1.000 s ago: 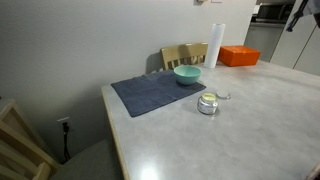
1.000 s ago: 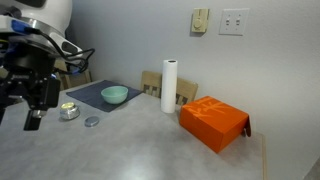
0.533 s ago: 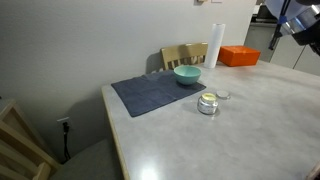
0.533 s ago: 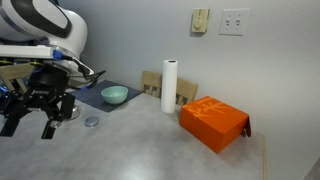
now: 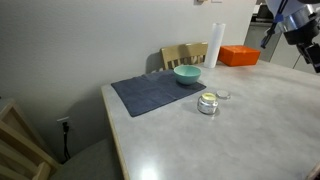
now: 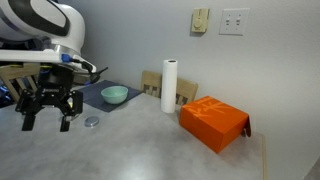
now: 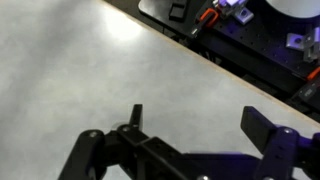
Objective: Place the silver lid on top of the silver tin
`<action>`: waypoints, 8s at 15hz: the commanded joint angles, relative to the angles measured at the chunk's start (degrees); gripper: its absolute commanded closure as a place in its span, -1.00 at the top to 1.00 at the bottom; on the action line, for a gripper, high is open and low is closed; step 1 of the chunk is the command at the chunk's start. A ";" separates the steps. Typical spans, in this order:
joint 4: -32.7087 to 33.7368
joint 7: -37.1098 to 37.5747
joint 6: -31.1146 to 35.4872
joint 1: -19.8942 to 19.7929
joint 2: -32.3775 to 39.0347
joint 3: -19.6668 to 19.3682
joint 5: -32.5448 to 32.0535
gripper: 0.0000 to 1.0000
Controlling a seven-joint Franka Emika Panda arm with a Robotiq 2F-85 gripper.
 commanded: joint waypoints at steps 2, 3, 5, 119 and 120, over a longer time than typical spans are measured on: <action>1.38 -3.86 8.81 0.19 5.44 2.35 4.06 1.00; 2.07 -3.01 8.29 0.86 7.11 2.81 2.42 1.00; 0.95 -1.87 5.98 0.62 5.10 2.79 1.70 1.00; 4.71 -7.70 47.99 11.24 15.62 12.08 -2.70 -0.12; 4.96 -8.17 48.28 11.52 16.07 12.12 -3.06 -0.12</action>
